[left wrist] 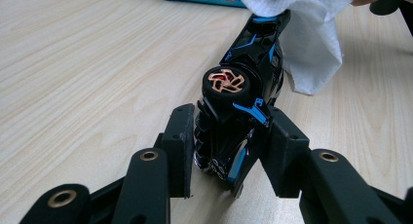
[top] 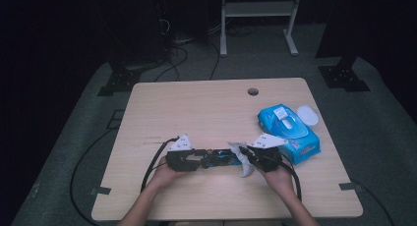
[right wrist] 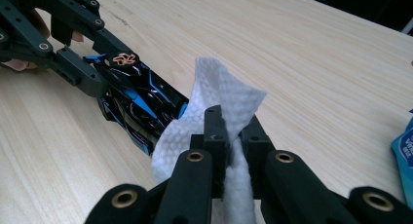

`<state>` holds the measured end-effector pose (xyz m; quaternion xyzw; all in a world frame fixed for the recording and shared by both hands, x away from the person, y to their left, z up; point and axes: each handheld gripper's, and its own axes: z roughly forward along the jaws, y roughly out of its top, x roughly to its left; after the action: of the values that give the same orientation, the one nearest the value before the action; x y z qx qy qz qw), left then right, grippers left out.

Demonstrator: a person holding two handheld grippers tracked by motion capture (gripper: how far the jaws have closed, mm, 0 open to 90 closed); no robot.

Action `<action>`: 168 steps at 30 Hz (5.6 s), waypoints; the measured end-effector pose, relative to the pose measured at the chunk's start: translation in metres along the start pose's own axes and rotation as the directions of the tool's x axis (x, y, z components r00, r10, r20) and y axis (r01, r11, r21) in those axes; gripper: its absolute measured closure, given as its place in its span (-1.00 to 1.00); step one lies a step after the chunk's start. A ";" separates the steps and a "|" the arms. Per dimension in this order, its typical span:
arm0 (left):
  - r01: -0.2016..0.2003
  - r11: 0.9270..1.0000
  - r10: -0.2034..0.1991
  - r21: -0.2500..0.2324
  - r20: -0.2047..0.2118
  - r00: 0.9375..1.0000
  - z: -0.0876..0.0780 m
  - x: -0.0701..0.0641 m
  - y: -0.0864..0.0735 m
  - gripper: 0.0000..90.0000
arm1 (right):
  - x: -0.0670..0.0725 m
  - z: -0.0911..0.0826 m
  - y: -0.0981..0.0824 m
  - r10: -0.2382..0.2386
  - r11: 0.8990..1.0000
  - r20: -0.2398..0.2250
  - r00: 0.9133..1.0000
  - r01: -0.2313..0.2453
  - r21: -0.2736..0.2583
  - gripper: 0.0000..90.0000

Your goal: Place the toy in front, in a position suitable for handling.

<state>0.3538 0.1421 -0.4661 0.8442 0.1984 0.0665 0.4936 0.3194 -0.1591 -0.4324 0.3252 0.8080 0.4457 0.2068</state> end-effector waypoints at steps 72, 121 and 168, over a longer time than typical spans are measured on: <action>0.305 0.952 -0.301 -0.027 0.099 0.949 -0.008 0.015 0.009 -0.14 | 0.017 -0.009 -0.011 -0.038 0.999 -0.096 0.995 0.036 -0.018 0.88; 0.097 0.994 -0.098 0.040 0.032 0.995 -0.002 -0.003 0.004 -0.51 | 0.036 0.028 -0.005 -0.061 0.988 -0.242 0.968 0.093 0.122 0.86; -0.021 0.989 0.024 0.145 -0.020 0.999 0.019 -0.004 0.000 -0.57 | 0.007 0.022 -0.002 0.013 0.994 -0.120 0.993 0.000 0.109 0.22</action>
<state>0.3560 0.1250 -0.4758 0.8792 0.1985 0.0668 0.4279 0.3280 -0.1420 -0.4460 0.3111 0.8409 0.4208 0.1380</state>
